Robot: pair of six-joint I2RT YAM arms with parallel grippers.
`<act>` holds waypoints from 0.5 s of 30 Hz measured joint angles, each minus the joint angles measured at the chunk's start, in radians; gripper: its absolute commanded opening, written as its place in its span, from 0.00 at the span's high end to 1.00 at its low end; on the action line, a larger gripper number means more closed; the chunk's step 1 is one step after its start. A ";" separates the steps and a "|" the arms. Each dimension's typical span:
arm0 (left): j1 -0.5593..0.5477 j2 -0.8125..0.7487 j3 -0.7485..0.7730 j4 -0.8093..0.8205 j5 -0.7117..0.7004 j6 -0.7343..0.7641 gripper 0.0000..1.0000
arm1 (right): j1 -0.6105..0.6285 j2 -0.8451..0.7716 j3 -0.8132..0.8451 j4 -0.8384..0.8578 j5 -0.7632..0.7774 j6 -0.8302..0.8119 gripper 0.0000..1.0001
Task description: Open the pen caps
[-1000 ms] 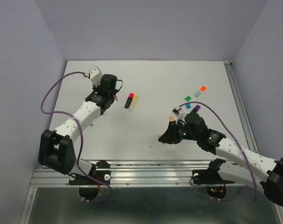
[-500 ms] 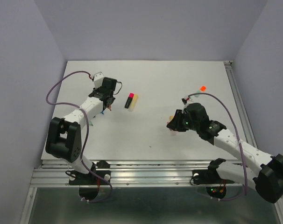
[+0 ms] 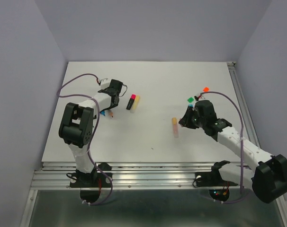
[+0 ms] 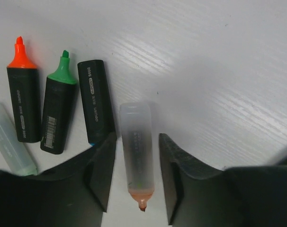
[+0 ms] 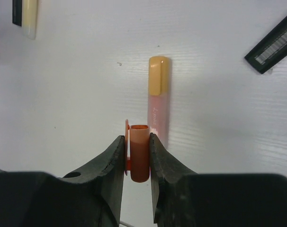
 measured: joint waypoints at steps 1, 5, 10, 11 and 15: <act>0.001 0.000 0.000 -0.001 0.000 -0.002 0.37 | -0.016 0.006 0.007 -0.002 0.006 -0.003 0.99; 0.005 -0.002 0.002 -0.009 0.003 -0.003 0.22 | -0.086 0.053 0.058 -0.006 0.033 -0.007 0.99; 0.005 -0.063 -0.014 -0.007 0.046 -0.001 0.12 | -0.222 0.203 0.180 0.000 0.075 -0.011 0.97; 0.005 -0.108 -0.033 0.002 0.068 0.003 0.11 | -0.242 0.249 0.210 0.002 0.088 -0.012 0.97; -0.002 -0.298 -0.117 0.063 0.156 0.032 0.07 | -0.301 0.444 0.348 -0.002 0.159 -0.023 0.96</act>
